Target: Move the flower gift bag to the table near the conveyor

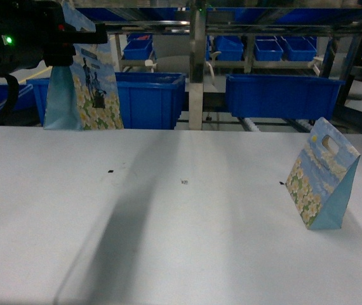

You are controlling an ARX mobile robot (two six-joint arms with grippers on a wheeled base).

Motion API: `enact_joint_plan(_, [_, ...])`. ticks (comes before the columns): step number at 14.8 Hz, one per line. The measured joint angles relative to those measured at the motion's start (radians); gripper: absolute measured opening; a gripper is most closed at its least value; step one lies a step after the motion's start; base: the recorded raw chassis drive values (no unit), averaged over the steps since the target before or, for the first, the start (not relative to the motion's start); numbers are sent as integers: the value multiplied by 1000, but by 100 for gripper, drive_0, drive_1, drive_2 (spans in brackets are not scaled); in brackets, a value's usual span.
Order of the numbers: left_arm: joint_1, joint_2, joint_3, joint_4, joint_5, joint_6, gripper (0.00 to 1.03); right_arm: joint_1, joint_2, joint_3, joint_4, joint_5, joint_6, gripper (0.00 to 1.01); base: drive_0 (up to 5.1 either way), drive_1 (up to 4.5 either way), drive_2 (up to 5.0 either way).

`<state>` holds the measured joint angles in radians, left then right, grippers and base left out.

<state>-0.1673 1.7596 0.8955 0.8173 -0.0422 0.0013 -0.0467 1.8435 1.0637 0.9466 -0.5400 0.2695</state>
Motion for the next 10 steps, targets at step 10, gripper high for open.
enact_joint_plan(10, [23,166,-15,337,-28,-39,2,0,0,0,0,0,0,98,0,0,0])
